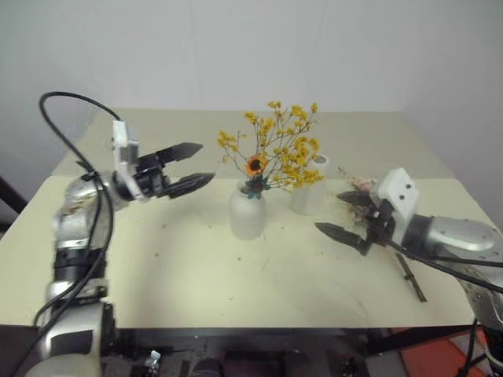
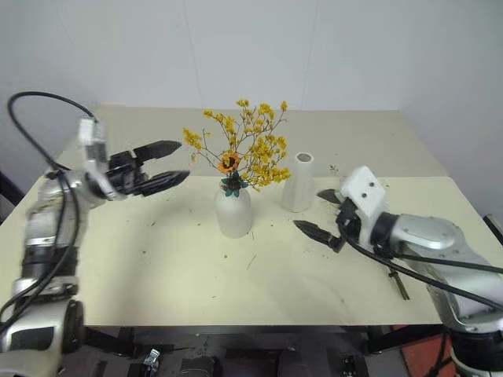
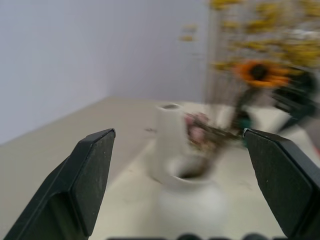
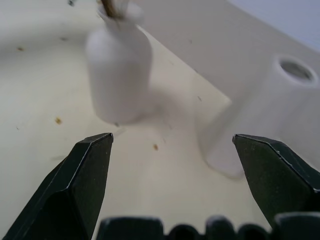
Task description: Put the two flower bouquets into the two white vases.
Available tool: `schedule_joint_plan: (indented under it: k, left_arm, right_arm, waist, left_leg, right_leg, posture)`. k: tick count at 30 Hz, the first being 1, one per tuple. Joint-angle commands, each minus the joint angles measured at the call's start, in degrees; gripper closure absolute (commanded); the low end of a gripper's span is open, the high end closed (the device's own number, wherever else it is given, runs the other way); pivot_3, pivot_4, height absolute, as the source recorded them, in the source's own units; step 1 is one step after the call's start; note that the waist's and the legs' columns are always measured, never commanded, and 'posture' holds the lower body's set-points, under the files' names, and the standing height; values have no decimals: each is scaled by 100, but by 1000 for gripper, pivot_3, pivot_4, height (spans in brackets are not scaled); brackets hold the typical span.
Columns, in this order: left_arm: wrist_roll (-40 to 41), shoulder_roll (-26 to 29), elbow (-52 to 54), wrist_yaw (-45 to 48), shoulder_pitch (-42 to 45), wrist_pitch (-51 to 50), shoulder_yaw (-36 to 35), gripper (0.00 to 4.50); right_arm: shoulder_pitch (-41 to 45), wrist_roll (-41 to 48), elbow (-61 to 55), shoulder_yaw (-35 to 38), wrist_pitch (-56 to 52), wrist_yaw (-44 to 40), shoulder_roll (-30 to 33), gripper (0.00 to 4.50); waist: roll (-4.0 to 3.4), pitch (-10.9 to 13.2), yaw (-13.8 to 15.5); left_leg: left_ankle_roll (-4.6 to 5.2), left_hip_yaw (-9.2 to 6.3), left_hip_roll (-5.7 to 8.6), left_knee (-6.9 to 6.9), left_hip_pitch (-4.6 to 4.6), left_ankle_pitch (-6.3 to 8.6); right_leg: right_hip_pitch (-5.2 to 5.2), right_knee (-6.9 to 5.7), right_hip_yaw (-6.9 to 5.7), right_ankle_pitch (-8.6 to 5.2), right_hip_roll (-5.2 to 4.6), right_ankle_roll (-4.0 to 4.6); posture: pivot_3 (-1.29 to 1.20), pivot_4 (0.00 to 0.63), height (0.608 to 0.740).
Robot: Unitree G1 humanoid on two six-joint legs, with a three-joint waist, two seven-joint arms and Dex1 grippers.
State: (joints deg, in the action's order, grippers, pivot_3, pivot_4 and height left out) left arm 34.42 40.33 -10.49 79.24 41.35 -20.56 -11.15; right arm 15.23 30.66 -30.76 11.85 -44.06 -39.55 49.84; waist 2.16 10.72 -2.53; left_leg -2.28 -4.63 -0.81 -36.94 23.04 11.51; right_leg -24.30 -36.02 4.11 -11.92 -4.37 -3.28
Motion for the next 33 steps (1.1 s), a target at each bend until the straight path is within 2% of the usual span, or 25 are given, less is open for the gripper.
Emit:
schedule_joint_plan:
  k: [1, 4, 7, 13, 20, 25, 28, 33]
  left_arm:
    - [313, 649, 1212, 534, 74, -394, 157, 21]
    - [134, 1015, 1663, 690, 132, -463, 504, 21]
    - [134, 974, 1786, 772, 165, -492, 792, 21]
    - [-21, 671, 1683, 504, 219, -411, 1046, 21]
    - [-429, 1176, 1208, 667, 164, -177, 953, 21]
    - [-564, 1316, 708, 735, 238, 25, 881, 21]
    - [-851, 1318, 260, 768, 300, 373, 964, 0]
    - [-1282, 1148, -819, 885, 701, 996, 1108, 0]
  right_arm:
    - [-196, 146, -235, 735, -401, 24, 349, 0]
    - [-352, 16, 56, 699, -865, 92, 703, 0]
    - [-352, -316, 652, 308, -892, 123, 911, 0]
    - [573, -929, 2435, -607, -795, 199, 792, 0]
    - [1515, -1503, 4304, -1186, -596, 62, 481, 0]
    - [1782, -1717, 5005, -1443, -279, -449, 449, 0]
    - [1937, -1779, 5258, -1545, -244, -686, 372, 602]
    - [2216, -1936, 5535, -1688, -457, -877, 278, 2336]
  waist:
    - [0, 0, 23]
    - [0, -1, 50]
    - [1, -3, 41]
    - [-1, -1, -62]
    - [-6, 2, -113]
    - [-10, 5, -120]
    - [-10, 5, -128]
    - [-10, 5, -140]
  left_leg:
    - [0, 0, 0, -1, -3, 0]
    - [0, 4, 0, -3, -25, 0]
    - [0, 8, -1, -3, -33, 0]
    - [1, 11, -3, -2, -18, 0]
    - [5, 9, -3, 3, -16, 2]
    - [5, 9, -3, 3, -15, 2]
    - [5, 9, -3, 3, -17, 2]
    - [5, 9, -4, 2, -20, 2]
  right_leg:
    - [4, 0, 0, -4, 0, -6]
    - [27, 3, 0, -25, -1, -25]
    - [32, 1, 2, -32, 0, -15]
    - [9, -3, 8, -26, 5, -19]
    - [6, -2, 7, -29, 6, -16]
    - [6, -1, 6, -31, 5, -18]
    - [8, -2, 6, -30, 5, -17]
    - [8, -5, 6, -30, 7, -18]
  posture:
    - [0, 150, 740]
    - [0, 150, 740]
    - [0, 150, 740]
    - [0, 150, 740]
    - [0, 150, 740]
    - [0, 150, 740]
    - [0, 150, 740]
    - [0, 150, 740]
